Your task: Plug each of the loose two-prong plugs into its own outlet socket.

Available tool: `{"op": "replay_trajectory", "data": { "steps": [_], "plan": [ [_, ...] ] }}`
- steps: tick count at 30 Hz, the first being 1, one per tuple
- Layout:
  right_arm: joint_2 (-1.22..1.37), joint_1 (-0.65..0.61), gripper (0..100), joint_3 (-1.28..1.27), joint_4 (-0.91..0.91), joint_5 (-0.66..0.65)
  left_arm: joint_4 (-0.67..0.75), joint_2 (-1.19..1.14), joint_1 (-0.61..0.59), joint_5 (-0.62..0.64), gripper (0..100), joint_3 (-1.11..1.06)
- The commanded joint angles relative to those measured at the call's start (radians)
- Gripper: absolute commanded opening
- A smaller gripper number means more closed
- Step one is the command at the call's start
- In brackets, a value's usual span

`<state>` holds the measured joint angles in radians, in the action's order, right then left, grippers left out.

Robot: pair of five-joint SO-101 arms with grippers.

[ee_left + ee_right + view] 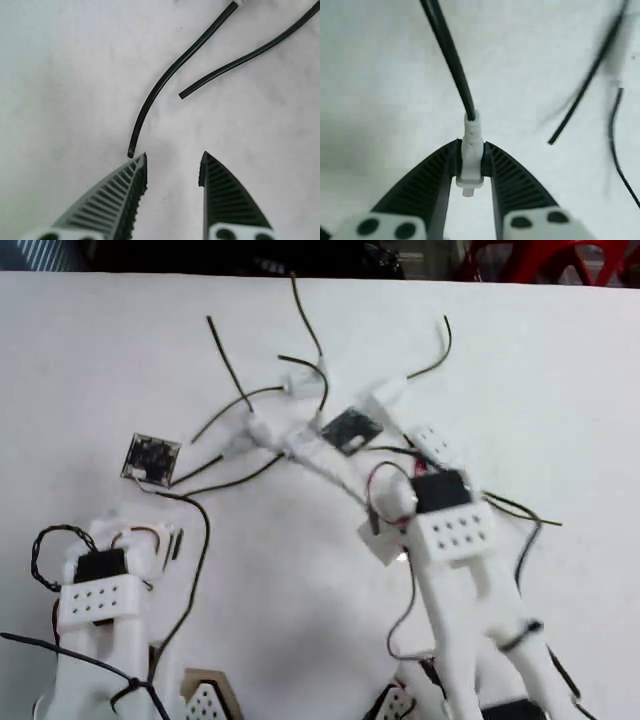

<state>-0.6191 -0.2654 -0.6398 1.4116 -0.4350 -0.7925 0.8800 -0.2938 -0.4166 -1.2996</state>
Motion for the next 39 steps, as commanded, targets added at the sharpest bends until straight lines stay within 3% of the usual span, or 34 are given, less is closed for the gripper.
{"op": "replay_trajectory", "data": {
  "steps": [1, 4, 8, 14, 18, 25, 31, 39],
  "plan": [
    [-0.151, 0.076, 1.7, -0.037, -0.104, 0.107, 0.012, 0.028, 0.099, -0.002, 18, 0.091],
    [-0.239, 0.125, 1.7, -0.106, -0.211, 0.209, 0.012, 0.027, 0.231, 0.012, 23, 0.121],
    [-0.354, 0.176, 1.7, -0.181, -0.331, 0.342, 0.014, 0.021, 0.386, 0.166, 28, 0.189],
    [-0.549, 0.188, 1.7, -0.253, -0.397, 0.497, 0.020, 0.019, 0.584, 0.184, 28, 0.304],
    [-0.687, 0.189, 1.7, -0.316, -0.404, 0.560, 0.026, 0.019, 0.679, 0.265, 29, 0.353],
    [-0.926, 0.248, 1.7, -0.450, -0.479, 0.601, 0.172, 0.002, 0.774, 0.342, 28, 0.364],
    [-1.099, 0.252, 1.7, -0.551, -0.535, 0.621, 0.292, -0.248, 0.820, 0.388, 28, 0.456],
    [-1.176, 0.249, 2.1, -0.597, -0.553, 0.623, 0.341, -0.722, 0.898, 0.393, 28, 0.778]
  ]
}}
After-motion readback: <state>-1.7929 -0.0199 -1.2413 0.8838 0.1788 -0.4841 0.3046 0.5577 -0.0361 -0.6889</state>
